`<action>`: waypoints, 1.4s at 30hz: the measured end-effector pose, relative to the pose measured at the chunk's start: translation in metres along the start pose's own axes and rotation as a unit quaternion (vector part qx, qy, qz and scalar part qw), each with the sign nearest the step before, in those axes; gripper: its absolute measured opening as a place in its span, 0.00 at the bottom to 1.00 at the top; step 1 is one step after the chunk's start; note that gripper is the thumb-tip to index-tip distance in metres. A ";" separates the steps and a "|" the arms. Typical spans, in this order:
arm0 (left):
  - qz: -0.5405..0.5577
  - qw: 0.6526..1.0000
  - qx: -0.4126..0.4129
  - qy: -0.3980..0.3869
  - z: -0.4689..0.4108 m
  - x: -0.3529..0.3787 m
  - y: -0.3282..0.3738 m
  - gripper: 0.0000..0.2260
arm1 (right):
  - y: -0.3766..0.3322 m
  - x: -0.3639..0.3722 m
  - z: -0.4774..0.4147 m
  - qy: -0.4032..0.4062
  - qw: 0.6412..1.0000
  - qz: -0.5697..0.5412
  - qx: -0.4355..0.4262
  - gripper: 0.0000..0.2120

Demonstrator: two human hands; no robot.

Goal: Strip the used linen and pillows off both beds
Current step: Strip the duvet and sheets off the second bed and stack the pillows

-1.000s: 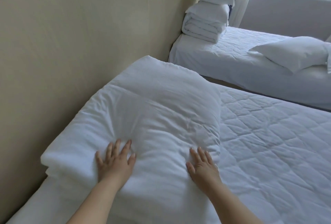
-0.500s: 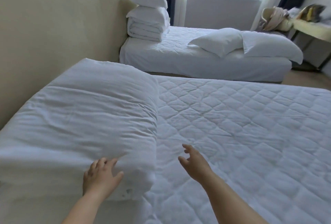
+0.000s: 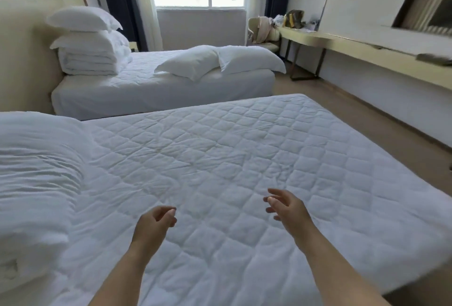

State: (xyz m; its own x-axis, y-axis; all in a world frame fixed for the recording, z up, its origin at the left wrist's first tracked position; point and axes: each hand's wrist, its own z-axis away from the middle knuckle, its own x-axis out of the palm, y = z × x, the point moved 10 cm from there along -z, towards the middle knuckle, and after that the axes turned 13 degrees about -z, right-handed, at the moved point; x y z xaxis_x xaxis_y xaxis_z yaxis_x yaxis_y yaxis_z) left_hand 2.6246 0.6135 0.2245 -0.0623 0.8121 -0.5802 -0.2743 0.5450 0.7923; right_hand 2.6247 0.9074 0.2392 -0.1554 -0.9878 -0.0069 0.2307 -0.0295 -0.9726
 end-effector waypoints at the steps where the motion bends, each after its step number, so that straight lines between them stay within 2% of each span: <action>1: 0.007 1.000 0.011 -0.019 0.001 0.027 0.019 0.04 | 0.000 -0.033 0.007 0.017 1.000 -0.014 0.004 0.09; 7: 0.021 0.989 0.070 -0.126 0.008 0.167 0.107 0.06 | 0.028 -0.204 0.035 0.165 0.985 -0.044 0.030 0.08; 16: 0.036 0.964 0.093 -0.245 0.013 0.350 0.214 0.12 | 0.055 -0.364 0.045 0.303 0.944 -0.124 0.046 0.08; 21: 0.022 0.936 0.154 -0.315 0.026 0.464 0.305 0.11 | 0.053 -0.452 0.053 0.381 0.905 -0.186 0.030 0.08; 26: -0.012 0.895 0.186 -0.405 0.071 0.570 0.361 0.11 | 0.070 -0.546 0.095 0.478 0.852 -0.211 0.021 0.11; 34: -0.046 0.870 0.235 -0.431 0.129 0.720 0.450 0.12 | 0.095 -0.703 0.096 0.525 0.821 -0.222 0.014 0.11; 42: -0.064 0.898 0.160 -0.404 0.142 0.837 0.496 0.09 | 0.084 -0.881 0.053 0.489 0.851 -0.188 0.035 0.10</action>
State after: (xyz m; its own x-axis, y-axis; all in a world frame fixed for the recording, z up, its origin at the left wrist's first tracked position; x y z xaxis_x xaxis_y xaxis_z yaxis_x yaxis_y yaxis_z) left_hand 2.5730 1.5933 0.1582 0.7021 0.5542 -0.4471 0.0687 0.5722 0.8172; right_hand 2.8316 1.7667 0.1759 -0.9478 -0.3089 0.0786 0.0393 -0.3580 -0.9329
